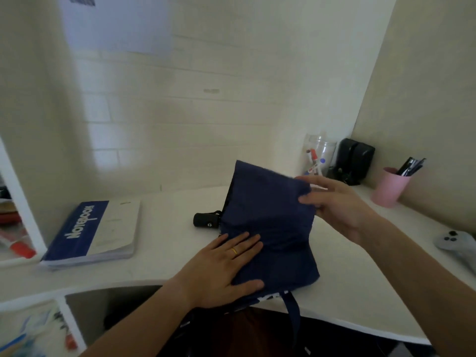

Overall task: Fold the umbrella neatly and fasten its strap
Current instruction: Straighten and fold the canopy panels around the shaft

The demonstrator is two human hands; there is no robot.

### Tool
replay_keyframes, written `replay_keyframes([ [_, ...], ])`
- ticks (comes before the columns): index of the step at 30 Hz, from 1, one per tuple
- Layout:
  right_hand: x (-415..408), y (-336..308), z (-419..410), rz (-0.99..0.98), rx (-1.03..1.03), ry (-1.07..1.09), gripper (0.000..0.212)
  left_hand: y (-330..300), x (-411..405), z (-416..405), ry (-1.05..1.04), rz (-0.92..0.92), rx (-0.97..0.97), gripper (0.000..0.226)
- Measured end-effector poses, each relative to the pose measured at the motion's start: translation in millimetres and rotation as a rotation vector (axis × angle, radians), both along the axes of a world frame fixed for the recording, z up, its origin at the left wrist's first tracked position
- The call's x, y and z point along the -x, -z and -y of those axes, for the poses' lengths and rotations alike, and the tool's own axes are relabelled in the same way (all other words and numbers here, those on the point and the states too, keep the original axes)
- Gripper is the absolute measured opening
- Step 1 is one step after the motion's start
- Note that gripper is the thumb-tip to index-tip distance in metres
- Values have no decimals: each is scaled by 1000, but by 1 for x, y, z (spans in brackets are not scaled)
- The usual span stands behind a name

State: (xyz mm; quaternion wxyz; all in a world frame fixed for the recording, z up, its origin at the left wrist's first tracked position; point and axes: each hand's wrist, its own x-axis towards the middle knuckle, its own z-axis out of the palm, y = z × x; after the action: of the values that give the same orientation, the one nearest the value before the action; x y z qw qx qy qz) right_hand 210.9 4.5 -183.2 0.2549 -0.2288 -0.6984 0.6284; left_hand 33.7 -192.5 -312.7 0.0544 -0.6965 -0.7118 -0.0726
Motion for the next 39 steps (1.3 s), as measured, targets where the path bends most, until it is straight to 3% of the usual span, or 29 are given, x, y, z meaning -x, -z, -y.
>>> replay_keyframes([
  [3,-29,22,22,67,-192,-89,65,-1,-2,2,-1,-35,-34,79],
  [6,-43,47,38,163,-307,-83,68,-2,-7,8,2,-96,-112,76],
  [11,-59,77,43,157,-264,-12,71,7,-17,22,-21,-81,-235,71],
  [14,-60,89,44,98,-121,37,70,5,-29,25,-103,283,-382,67],
  [18,-60,94,46,31,-69,-8,67,-19,-43,23,-215,1123,-451,91],
  [20,-61,92,48,53,-104,-14,59,-34,-51,20,-274,1401,-465,71],
  [21,-62,91,49,64,-117,-13,54,-40,-54,19,-332,1437,-482,56],
  [24,-60,89,52,27,-44,14,37,-34,-51,16,-485,1236,-575,27],
  [26,-56,90,53,-11,16,95,22,-26,-44,19,-531,1043,-578,21],
  [30,-50,100,46,70,-65,271,7,-15,-41,31,-491,863,-499,13],
  [36,-58,105,40,372,-499,248,20,-7,-31,38,-421,620,-369,53],
  [39,-58,89,42,562,-885,233,32,-8,-30,39,-340,543,-312,64],
])
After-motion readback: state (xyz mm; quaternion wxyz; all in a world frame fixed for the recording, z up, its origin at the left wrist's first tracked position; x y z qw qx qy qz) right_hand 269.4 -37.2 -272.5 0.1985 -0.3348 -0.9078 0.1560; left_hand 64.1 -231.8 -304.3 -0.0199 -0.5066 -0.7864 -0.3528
